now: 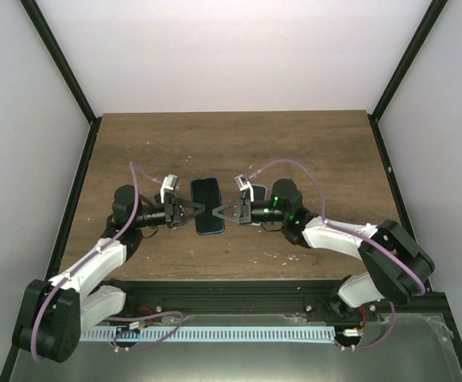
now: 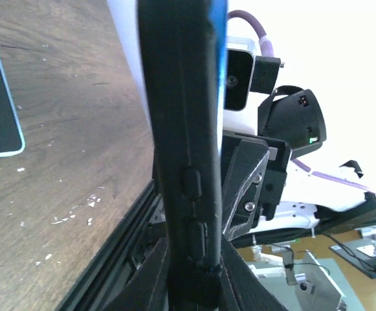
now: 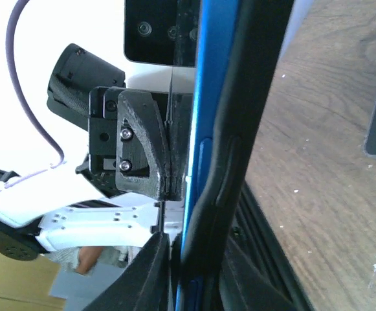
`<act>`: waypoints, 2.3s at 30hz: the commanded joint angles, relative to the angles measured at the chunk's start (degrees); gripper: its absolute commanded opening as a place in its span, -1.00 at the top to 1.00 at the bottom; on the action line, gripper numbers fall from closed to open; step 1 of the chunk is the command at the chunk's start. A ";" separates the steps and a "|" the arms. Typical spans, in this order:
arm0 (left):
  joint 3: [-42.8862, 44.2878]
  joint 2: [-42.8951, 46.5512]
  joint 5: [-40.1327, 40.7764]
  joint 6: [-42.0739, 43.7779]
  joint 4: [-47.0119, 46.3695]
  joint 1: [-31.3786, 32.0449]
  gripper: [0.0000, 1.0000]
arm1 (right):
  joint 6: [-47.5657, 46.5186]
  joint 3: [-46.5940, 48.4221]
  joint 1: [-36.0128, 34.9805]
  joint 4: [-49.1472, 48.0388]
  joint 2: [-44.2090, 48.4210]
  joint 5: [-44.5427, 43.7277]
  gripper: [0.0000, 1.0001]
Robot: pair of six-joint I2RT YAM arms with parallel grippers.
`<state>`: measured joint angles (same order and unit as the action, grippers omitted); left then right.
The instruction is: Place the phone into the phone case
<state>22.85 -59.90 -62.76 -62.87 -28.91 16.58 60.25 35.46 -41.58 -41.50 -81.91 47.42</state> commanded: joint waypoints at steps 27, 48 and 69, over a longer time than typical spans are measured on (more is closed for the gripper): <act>5.26 0.83 6.44 17.26 8.93 0.40 1.00 | 4.13 -0.77 -0.80 5.88 6.52 7.52 0.98; 8.02 4.90 -2.00 14.84 11.01 5.40 1.00 | -2.17 -0.24 -0.35 10.52 14.73 0.25 -0.16; 8.09 1.66 -9.28 12.19 6.22 7.51 1.00 | -3.68 3.97 5.49 14.99 20.74 -3.82 -0.04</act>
<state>29.36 -57.71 -69.52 -50.96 -20.05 23.83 56.58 36.93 -38.26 -24.62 -63.35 44.99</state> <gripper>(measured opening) 0.137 0.560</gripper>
